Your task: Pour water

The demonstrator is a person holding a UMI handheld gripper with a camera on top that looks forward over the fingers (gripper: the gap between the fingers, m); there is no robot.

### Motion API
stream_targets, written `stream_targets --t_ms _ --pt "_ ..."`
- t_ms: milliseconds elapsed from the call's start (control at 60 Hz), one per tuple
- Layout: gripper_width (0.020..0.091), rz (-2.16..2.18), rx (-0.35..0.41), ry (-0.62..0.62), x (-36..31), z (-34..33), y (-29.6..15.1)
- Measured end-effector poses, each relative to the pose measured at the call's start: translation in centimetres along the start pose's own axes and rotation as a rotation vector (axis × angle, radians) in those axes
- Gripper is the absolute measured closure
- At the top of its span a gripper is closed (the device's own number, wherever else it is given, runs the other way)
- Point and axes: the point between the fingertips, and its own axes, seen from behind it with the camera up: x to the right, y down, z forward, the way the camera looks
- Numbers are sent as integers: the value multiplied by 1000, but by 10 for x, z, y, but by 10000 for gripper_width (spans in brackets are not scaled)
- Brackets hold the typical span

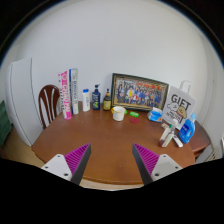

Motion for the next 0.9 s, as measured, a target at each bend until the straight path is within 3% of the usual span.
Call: stream_targets --t_ms 167,533,667,900 --pt "249 30 -19 64 51 17 17" --pt "249 133 2 236 284 135 65" --pt "249 152 35 215 337 188 69" --pt "250 165 55 115 362 277 69"
